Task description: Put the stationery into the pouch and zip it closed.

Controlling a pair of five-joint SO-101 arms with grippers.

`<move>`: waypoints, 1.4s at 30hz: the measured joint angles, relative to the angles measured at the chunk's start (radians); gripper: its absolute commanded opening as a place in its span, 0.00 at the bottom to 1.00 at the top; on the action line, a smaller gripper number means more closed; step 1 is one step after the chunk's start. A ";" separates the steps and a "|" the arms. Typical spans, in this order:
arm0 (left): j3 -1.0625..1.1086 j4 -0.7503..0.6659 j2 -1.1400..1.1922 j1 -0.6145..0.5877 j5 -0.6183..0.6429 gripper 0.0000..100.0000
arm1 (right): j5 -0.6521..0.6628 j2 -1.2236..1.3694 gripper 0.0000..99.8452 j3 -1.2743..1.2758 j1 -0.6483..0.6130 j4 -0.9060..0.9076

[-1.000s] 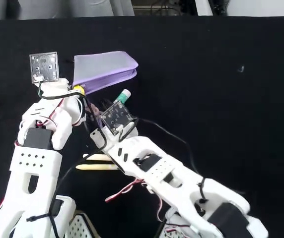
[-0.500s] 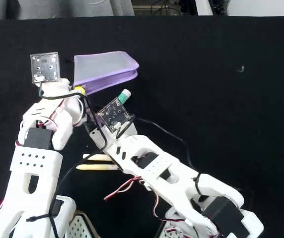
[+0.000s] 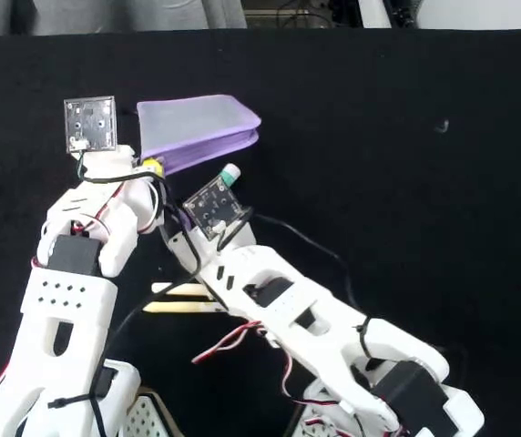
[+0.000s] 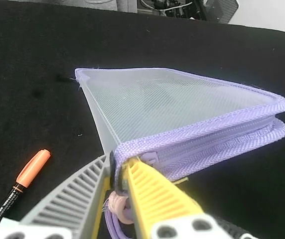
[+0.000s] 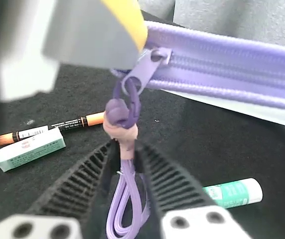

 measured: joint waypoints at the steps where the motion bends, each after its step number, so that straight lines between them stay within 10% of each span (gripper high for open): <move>1: -0.009 0.000 0.000 0.000 0.000 0.03 | 0.000 0.000 0.18 0.000 0.000 0.000; 42: -0.133 0.149 0.000 0.038 -0.002 0.03 | 0.000 -0.196 0.01 0.071 0.005 0.008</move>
